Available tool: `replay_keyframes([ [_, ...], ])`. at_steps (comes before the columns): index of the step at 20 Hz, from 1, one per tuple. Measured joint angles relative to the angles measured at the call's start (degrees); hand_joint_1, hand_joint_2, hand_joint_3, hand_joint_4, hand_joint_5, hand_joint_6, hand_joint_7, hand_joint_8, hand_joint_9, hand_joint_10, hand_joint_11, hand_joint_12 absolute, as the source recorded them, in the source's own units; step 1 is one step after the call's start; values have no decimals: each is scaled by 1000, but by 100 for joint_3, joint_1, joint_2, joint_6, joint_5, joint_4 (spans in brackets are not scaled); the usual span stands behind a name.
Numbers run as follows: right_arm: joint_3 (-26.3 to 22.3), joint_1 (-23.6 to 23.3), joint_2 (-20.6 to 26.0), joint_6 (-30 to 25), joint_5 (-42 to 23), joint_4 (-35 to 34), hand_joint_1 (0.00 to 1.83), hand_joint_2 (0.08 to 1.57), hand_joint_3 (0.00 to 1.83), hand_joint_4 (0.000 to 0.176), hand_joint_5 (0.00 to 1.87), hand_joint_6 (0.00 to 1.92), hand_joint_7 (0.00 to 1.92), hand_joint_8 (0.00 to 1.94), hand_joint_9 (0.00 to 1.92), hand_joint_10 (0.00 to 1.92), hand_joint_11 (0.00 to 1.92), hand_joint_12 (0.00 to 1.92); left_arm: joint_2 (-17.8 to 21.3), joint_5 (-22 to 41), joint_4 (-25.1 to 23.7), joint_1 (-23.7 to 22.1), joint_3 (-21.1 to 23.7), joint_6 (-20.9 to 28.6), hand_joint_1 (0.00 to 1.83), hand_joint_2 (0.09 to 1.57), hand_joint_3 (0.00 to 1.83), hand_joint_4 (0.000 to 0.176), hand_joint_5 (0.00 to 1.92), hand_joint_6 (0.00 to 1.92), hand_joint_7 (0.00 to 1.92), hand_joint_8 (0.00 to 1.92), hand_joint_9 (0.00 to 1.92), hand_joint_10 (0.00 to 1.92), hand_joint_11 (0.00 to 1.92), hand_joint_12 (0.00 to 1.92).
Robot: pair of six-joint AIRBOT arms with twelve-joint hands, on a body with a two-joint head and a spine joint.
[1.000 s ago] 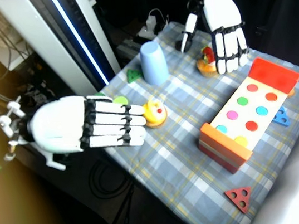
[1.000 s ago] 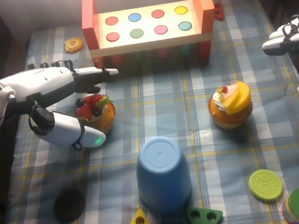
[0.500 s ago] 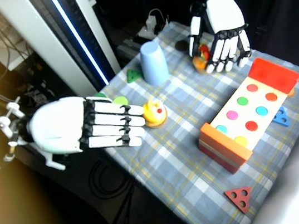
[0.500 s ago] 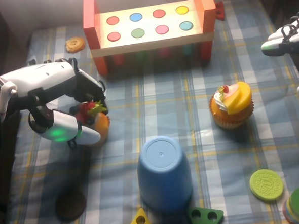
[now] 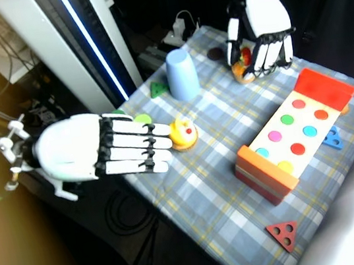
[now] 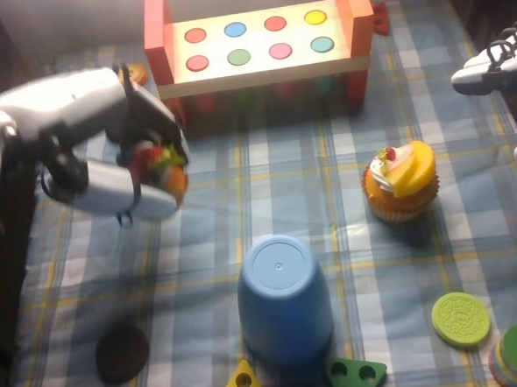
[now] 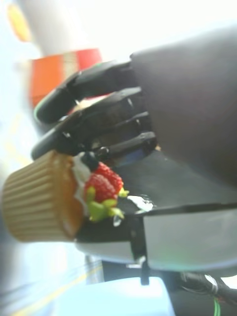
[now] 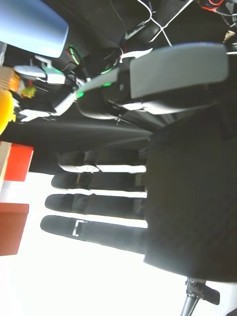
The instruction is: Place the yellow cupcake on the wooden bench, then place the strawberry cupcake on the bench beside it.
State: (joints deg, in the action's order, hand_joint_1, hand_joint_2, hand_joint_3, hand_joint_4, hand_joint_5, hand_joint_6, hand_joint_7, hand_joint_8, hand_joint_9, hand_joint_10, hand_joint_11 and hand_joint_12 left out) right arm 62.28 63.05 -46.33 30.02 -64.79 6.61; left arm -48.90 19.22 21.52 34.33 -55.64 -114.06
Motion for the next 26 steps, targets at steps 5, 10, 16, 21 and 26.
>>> replay_keyframes([
  [5, 24, 0, -35, -2, 0, -4, 547, 1309, 0, 0, 522, 2, 549, 5, 508, 4, 272, 634, 20, 114, -319, -903, -210, 57, 1244, 1084, 0, 0, 1092, 669, 1031, 1034, 983, 409, 457, 1182],
  [10, 55, 0, -105, -17, 9, 7, 508, 1313, 1, 0, 529, 4, 572, 8, 520, 5, 267, 644, -586, -208, -343, -1862, -927, 72, 1241, 1076, 0, 3, 1098, 692, 1060, 949, 1123, 90, 496, 1045],
  [16, 96, 0, -151, -22, 20, -4, 539, 1306, 0, 0, 535, 0, 578, 3, 511, 0, 250, 640, -1399, -922, -109, -2232, -1834, -59, 1266, 1090, 4, 0, 1047, 782, 1008, 1039, 891, 1251, 500, 1791],
  [21, 236, -184, -251, -142, 120, 166, 541, 1301, 0, 16, 511, 0, 569, 0, 505, 0, 240, 655, -2153, -1419, 2671, -2243, -2546, -3117, 1268, 1090, 7, 0, 1156, 432, 977, 1215, 840, 1031, 405, 1553],
  [26, 289, -223, -321, -192, 212, 299, 603, 1301, 1, 28, 490, 0, 530, 0, 472, 0, 218, 660, -2339, -1362, 4177, -2243, -3060, -4468, 1241, 1164, 1, 0, 977, 745, 836, 1424, 616, 1348, 219, 1769],
])
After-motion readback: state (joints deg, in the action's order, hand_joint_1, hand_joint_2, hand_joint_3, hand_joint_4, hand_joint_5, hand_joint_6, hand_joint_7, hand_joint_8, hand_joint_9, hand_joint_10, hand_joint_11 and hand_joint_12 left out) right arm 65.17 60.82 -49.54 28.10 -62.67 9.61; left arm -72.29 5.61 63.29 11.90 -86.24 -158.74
